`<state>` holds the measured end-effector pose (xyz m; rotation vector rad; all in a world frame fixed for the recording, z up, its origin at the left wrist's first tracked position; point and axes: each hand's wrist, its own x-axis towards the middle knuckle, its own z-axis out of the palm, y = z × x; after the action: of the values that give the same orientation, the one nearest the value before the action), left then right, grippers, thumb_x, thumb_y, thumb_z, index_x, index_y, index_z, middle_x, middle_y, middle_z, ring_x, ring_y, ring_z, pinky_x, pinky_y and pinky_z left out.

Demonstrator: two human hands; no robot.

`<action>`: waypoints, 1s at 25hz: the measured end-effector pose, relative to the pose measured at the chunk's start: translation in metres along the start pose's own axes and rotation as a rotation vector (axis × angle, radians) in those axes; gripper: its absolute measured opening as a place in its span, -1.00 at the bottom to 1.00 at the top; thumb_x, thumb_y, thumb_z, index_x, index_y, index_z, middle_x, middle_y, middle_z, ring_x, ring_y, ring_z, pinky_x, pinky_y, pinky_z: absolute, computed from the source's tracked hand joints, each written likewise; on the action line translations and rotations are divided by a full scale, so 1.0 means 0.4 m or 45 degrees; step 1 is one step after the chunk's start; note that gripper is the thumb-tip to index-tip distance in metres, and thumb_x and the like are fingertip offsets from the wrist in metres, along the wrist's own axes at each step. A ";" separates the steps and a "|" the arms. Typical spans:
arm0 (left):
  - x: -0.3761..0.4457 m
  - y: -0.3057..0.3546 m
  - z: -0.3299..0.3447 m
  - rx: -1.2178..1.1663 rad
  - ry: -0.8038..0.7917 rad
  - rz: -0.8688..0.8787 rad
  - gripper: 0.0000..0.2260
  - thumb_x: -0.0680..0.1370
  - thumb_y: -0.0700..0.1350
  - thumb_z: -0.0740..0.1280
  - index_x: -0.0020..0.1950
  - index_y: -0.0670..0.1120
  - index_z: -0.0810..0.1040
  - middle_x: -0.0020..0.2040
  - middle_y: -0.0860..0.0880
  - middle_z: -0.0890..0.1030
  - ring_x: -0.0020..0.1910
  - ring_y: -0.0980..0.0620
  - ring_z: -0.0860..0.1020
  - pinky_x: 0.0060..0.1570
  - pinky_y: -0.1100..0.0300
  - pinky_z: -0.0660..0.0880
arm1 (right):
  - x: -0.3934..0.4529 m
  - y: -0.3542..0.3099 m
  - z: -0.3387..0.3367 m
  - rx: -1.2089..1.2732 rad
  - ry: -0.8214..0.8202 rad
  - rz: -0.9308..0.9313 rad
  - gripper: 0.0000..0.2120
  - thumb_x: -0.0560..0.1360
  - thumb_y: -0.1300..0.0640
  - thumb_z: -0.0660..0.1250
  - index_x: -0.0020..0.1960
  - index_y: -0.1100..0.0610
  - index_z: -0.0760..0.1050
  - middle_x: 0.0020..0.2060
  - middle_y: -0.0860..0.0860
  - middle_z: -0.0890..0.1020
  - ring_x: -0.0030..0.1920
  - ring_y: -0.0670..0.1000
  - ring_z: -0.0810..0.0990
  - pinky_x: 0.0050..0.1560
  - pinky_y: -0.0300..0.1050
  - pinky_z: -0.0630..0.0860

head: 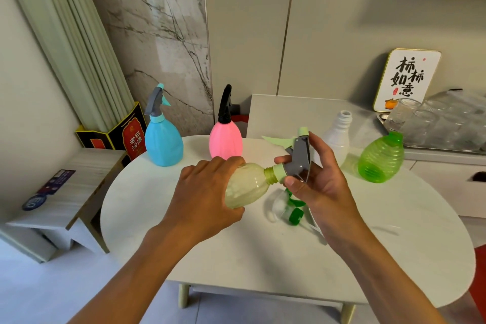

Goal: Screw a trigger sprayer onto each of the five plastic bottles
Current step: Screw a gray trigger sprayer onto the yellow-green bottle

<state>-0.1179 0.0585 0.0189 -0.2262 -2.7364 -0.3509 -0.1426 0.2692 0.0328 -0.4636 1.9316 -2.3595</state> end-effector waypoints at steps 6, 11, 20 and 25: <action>-0.003 0.006 0.002 0.162 0.059 0.100 -0.21 0.19 0.15 0.59 0.31 0.06 0.32 0.12 -0.04 0.61 0.04 -0.08 0.58 0.04 -0.04 0.52 | -0.006 -0.009 -0.024 -0.266 -0.058 0.292 -0.67 0.46 0.25 0.45 0.17 -0.01 0.56 -0.07 -0.10 0.67 -0.06 -0.03 0.59 -0.07 -0.12 0.54; -0.009 0.017 0.006 0.264 0.066 0.171 -0.17 0.09 0.10 0.64 0.29 0.04 0.40 0.10 -0.07 0.63 0.02 -0.11 0.60 0.03 -0.11 0.53 | -0.002 -0.016 -0.051 -0.320 -0.099 0.357 -0.69 0.34 0.38 0.52 0.00 0.11 0.58 -0.16 0.03 0.67 -0.14 0.03 0.64 -0.12 -0.15 0.54; -0.008 0.038 -0.032 -0.194 -0.280 -0.015 -0.30 0.29 0.22 0.46 0.36 0.21 0.26 0.19 0.19 0.49 0.11 0.10 0.47 0.12 0.13 0.44 | 0.002 -0.022 -0.059 -0.013 -0.353 0.249 -0.77 0.46 0.37 0.39 0.05 0.13 0.52 -0.07 0.16 0.60 -0.18 0.15 0.62 -0.10 -0.02 0.58; -0.010 0.042 -0.057 -0.340 -0.475 -0.068 -0.26 0.27 0.18 0.52 0.38 0.24 0.27 0.13 0.27 0.43 0.06 0.17 0.44 -0.03 0.32 0.42 | 0.000 -0.026 -0.067 -0.126 -0.419 0.186 -0.75 0.43 0.30 0.40 0.02 0.01 0.55 -0.05 -0.07 0.66 -0.01 -0.05 0.61 -0.01 -0.15 0.53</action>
<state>-0.1029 0.0678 0.0416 -0.3167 -3.0586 -0.7599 -0.1482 0.2971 0.0384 -0.6464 1.8636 -1.9620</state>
